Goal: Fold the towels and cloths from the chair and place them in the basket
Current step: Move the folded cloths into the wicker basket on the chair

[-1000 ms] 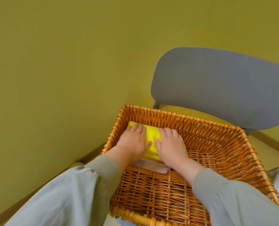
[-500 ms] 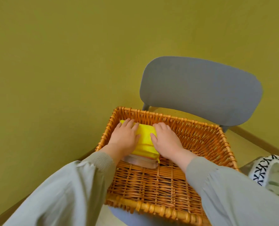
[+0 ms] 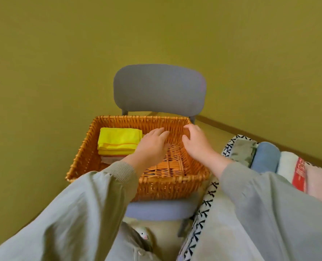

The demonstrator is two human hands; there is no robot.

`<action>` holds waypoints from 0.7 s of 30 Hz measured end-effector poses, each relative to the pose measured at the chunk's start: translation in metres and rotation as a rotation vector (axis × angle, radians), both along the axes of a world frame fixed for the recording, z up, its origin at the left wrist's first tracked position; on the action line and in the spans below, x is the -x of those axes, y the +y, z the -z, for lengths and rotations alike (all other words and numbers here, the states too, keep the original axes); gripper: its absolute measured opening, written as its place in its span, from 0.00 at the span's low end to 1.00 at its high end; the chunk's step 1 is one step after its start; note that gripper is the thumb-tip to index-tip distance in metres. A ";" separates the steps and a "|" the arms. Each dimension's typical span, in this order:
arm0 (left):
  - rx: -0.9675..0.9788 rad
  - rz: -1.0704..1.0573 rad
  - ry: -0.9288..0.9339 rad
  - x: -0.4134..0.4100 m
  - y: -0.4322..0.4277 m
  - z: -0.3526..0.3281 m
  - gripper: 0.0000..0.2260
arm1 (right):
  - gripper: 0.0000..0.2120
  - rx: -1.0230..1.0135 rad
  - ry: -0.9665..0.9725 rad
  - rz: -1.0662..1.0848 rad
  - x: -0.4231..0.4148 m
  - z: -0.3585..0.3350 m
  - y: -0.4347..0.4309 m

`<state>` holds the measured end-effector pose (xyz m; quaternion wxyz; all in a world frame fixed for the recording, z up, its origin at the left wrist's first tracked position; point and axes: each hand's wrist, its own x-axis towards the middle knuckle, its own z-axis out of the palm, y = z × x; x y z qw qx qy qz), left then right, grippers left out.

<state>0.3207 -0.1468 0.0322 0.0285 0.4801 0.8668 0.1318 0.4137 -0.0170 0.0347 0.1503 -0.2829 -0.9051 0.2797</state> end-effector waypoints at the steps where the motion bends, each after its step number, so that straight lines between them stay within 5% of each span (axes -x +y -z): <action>1: -0.028 0.008 -0.018 -0.016 0.006 -0.001 0.22 | 0.18 0.022 0.008 0.039 -0.017 -0.001 0.004; 9: 0.024 0.249 -0.092 -0.149 0.068 0.029 0.21 | 0.17 0.120 0.001 0.375 -0.165 0.043 0.036; 14: 0.105 0.357 -0.101 -0.197 0.089 0.058 0.24 | 0.14 -0.067 -0.036 0.503 -0.224 0.071 0.061; 18: 0.190 0.343 -0.310 -0.228 0.101 0.079 0.22 | 0.12 -0.264 -0.043 0.679 -0.279 0.090 0.084; 21: 0.230 0.222 -0.576 -0.240 0.112 0.088 0.20 | 0.10 -0.279 -0.277 0.818 -0.312 0.105 0.096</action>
